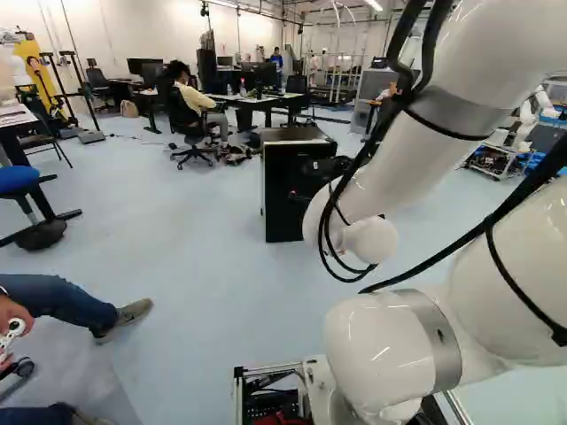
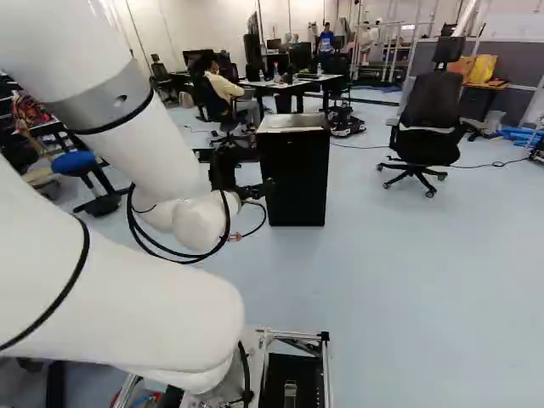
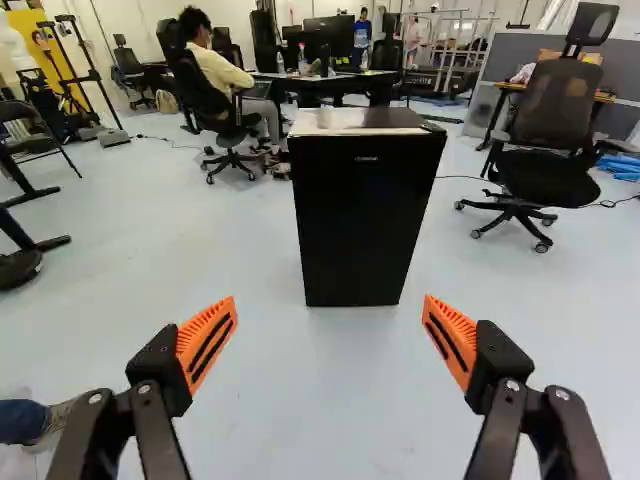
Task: Grab a drink from the fridge
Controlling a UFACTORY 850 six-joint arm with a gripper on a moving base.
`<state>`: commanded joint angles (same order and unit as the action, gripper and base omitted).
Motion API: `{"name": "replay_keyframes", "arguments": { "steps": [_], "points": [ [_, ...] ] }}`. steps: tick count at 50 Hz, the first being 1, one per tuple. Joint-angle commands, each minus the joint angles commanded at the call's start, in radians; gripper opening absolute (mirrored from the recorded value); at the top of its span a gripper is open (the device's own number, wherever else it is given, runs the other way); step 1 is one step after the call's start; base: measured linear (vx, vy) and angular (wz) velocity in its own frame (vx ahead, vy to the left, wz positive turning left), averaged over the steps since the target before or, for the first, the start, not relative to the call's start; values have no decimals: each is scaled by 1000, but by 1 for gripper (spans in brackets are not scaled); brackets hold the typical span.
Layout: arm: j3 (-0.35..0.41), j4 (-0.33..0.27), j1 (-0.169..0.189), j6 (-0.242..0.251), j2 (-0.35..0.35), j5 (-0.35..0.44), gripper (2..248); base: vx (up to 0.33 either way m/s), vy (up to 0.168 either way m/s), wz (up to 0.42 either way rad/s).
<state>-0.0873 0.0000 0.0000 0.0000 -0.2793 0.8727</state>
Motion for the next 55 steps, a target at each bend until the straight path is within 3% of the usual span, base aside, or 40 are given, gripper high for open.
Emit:
{"name": "replay_keyframes", "arguments": {
  "steps": [55],
  "points": [
    [0, 0, 0, 0, 0, 0, 247, 41, 1, -3]
  ]
}}
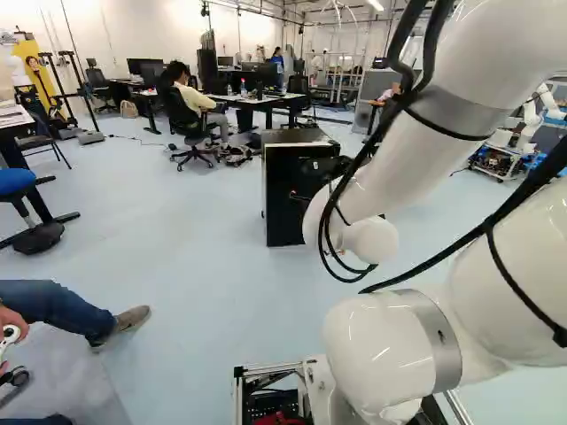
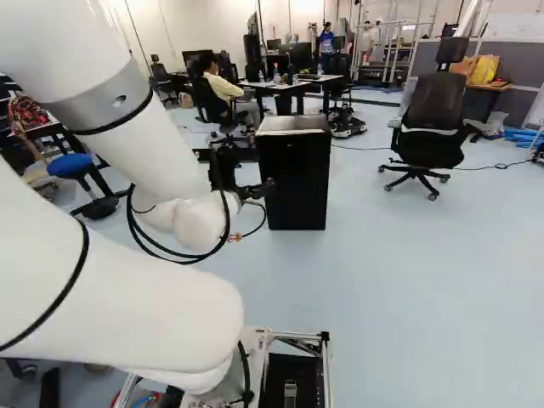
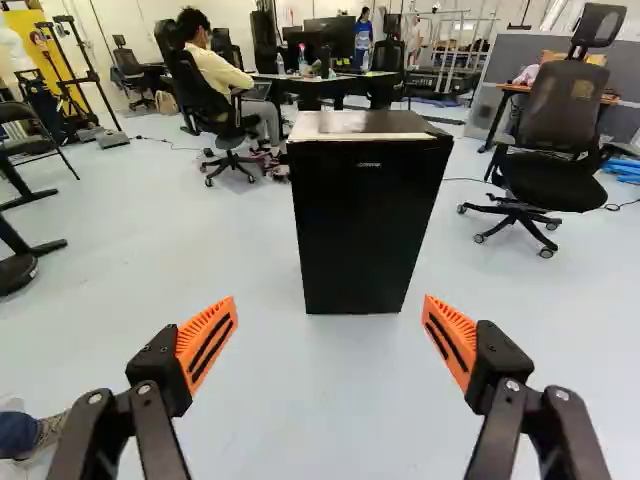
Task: Grab a drink from the fridge
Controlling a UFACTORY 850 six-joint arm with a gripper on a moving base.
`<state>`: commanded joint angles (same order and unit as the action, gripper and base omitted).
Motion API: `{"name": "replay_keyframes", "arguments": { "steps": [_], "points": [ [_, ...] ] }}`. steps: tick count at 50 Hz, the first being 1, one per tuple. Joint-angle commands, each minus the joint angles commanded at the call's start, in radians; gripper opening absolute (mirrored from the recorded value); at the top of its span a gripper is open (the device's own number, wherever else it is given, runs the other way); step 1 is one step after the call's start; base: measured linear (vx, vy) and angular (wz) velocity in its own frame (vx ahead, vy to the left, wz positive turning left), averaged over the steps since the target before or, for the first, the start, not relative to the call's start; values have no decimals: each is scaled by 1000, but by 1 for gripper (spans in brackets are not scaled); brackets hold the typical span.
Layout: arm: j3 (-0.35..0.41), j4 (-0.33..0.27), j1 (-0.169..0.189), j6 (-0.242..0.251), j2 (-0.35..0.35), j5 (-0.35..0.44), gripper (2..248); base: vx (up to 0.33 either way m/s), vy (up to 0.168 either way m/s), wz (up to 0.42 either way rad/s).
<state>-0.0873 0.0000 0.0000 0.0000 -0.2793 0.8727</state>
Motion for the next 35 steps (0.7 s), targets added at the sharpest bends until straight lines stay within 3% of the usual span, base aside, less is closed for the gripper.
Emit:
{"name": "replay_keyframes", "arguments": {
  "steps": [35],
  "points": [
    [0, 0, 0, 0, 0, 0, 247, 87, 2, -4]
  ]
}}
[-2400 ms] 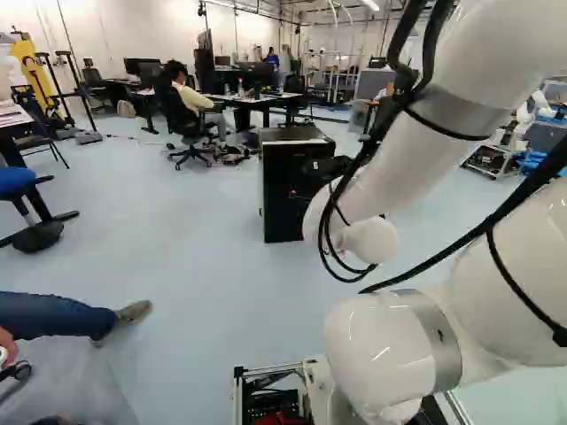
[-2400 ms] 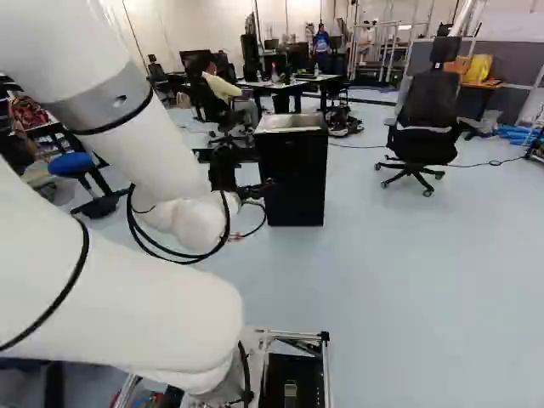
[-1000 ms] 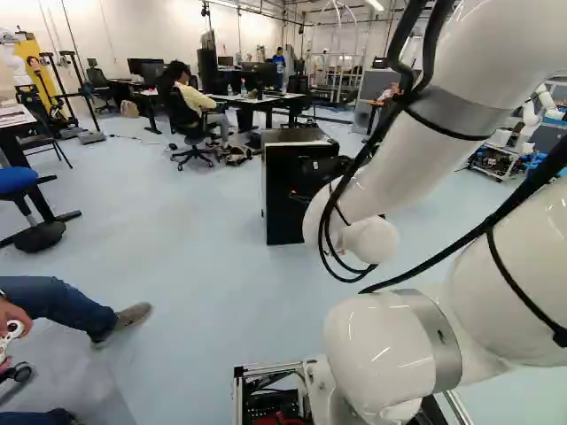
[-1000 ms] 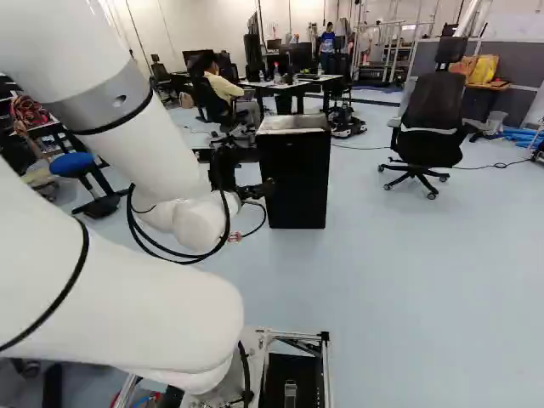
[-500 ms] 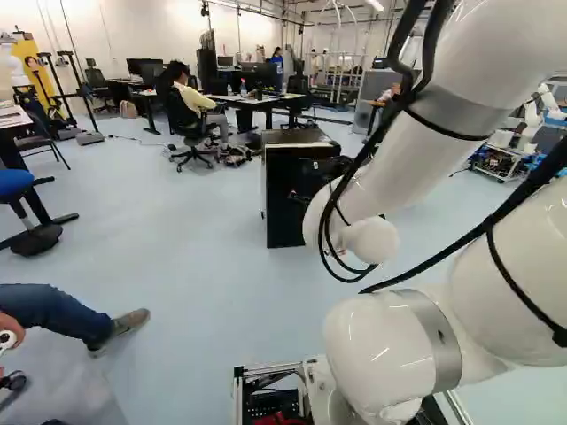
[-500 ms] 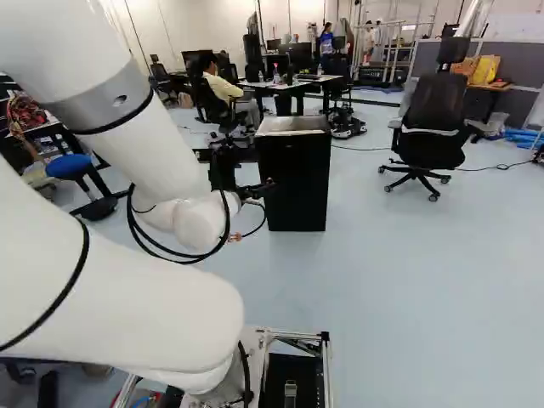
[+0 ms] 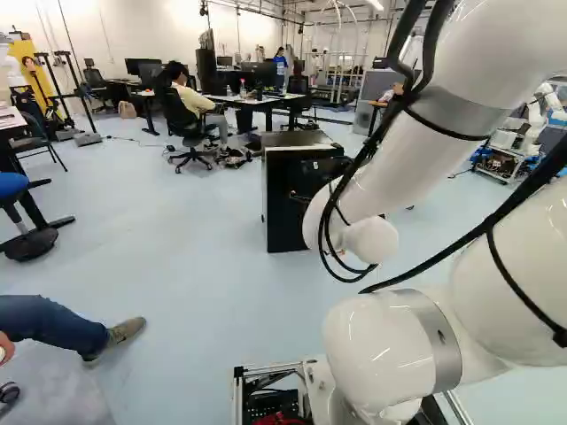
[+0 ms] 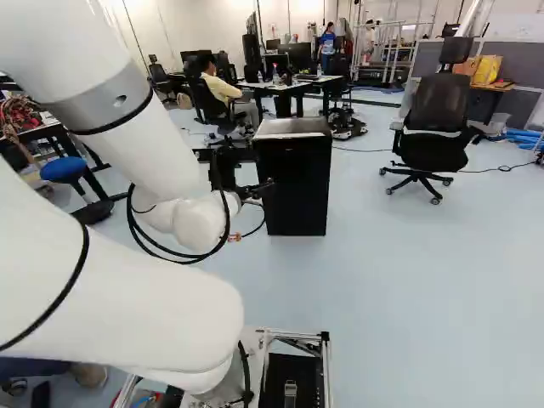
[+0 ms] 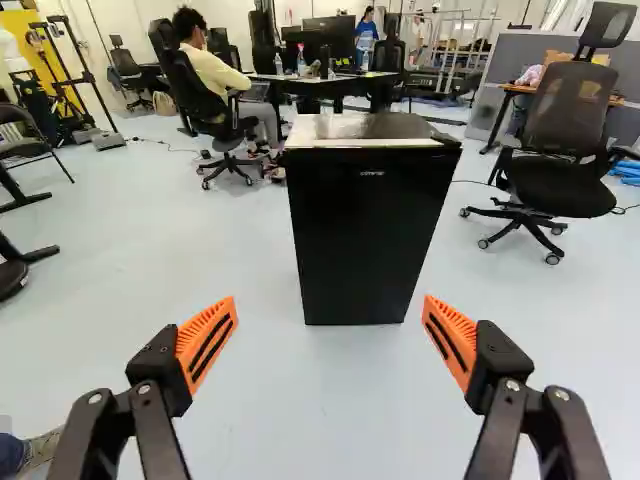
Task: Grab a drink from the fridge
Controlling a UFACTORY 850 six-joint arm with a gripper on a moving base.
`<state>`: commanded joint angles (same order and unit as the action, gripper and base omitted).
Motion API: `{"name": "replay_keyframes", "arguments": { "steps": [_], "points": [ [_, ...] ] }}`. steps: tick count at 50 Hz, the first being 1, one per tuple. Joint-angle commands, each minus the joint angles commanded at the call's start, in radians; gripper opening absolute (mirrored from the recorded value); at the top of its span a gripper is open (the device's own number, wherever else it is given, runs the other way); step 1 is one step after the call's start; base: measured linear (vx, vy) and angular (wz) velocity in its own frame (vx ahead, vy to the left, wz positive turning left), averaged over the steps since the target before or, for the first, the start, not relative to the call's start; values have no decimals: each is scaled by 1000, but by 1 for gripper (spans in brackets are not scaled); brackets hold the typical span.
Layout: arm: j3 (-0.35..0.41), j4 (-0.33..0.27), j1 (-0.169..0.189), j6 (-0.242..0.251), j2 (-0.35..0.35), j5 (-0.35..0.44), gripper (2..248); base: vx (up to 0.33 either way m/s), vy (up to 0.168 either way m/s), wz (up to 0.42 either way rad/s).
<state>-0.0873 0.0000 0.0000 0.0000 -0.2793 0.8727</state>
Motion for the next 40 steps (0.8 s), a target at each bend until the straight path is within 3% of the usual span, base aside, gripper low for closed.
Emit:
{"name": "replay_keyframes", "arguments": {
  "steps": [40],
  "points": [
    [0, 0, 0, 0, 0, 0, 247, 97, 10, -10]
  ]
}}
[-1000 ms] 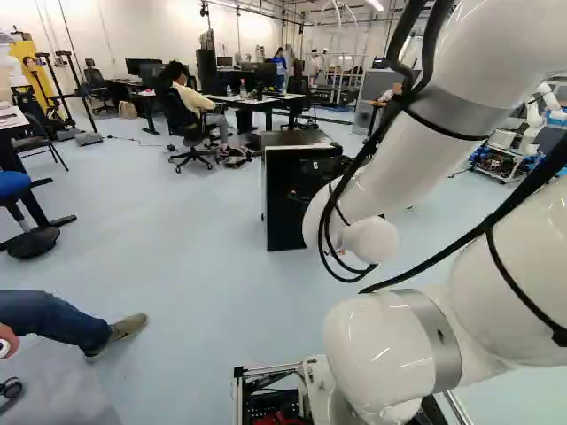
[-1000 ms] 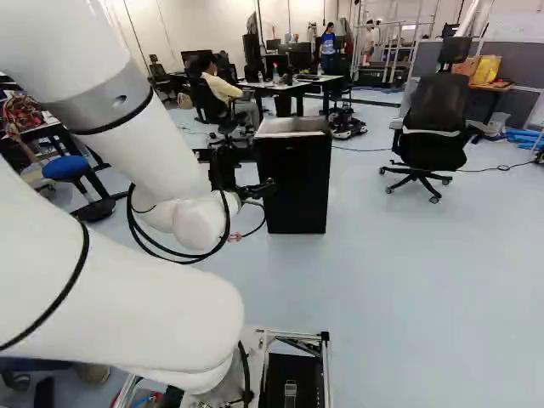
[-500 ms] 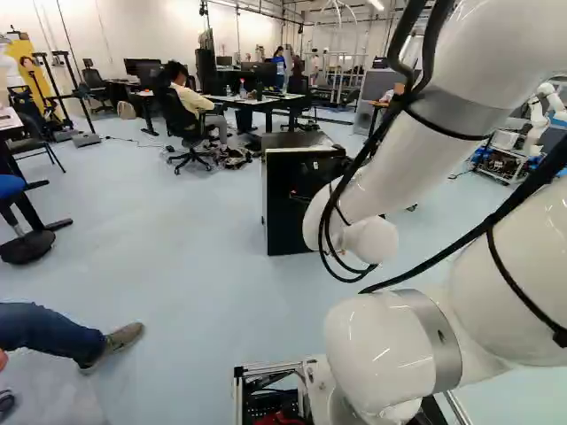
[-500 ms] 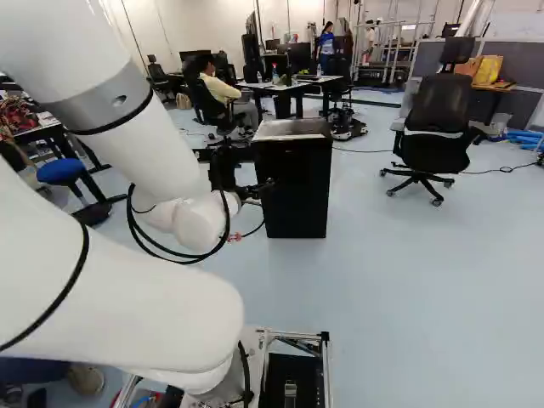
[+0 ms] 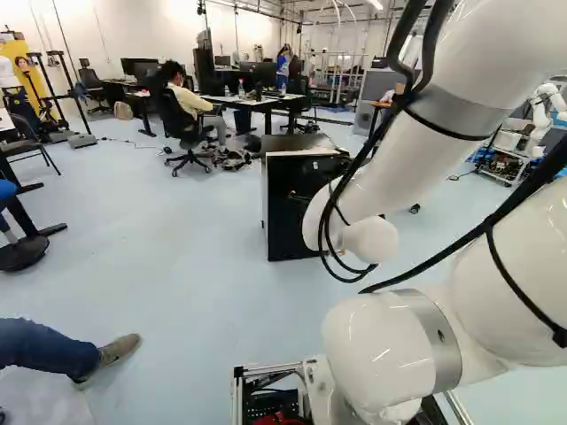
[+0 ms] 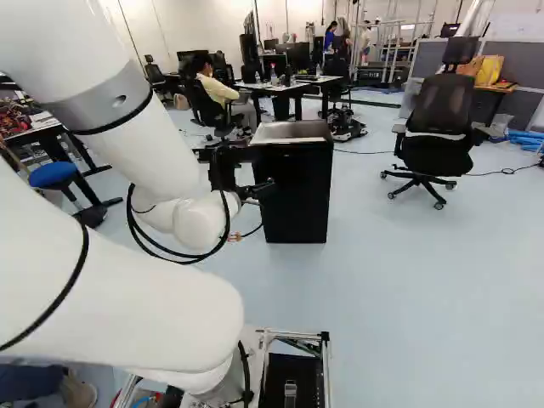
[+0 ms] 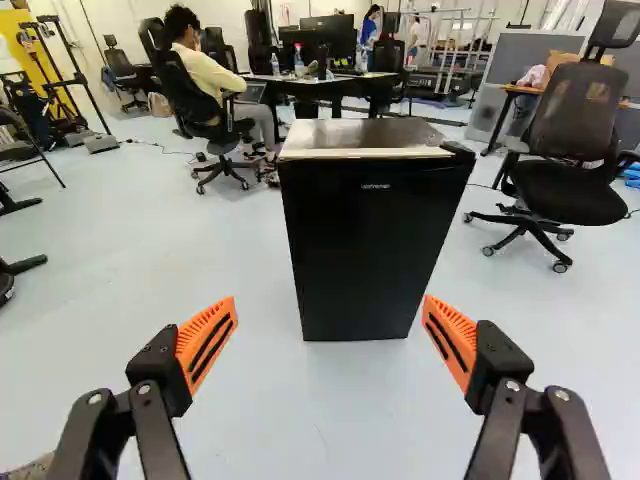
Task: Grab a drink from the fridge
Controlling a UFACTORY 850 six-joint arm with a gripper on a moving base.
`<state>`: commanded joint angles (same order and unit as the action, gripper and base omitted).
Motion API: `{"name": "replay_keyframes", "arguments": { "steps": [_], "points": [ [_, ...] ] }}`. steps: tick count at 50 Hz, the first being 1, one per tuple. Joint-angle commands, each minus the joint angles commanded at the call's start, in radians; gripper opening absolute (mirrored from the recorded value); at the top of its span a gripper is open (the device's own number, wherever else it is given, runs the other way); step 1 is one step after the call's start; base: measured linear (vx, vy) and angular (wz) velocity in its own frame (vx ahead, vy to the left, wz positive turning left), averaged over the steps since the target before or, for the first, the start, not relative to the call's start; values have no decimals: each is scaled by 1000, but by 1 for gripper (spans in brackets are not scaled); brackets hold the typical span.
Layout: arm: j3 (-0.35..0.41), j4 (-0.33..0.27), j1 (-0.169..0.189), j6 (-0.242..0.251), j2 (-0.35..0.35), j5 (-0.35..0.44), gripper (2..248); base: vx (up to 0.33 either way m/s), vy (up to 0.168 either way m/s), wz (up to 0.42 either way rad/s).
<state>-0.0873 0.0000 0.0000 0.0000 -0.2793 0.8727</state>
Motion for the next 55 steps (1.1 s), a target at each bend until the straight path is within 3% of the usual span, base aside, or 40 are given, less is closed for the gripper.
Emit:
{"name": "replay_keyframes", "arguments": {
  "steps": [55],
  "points": [
    [0, 0, 0, 0, 0, 0, 247, 96, 41, -15]
  ]
}}
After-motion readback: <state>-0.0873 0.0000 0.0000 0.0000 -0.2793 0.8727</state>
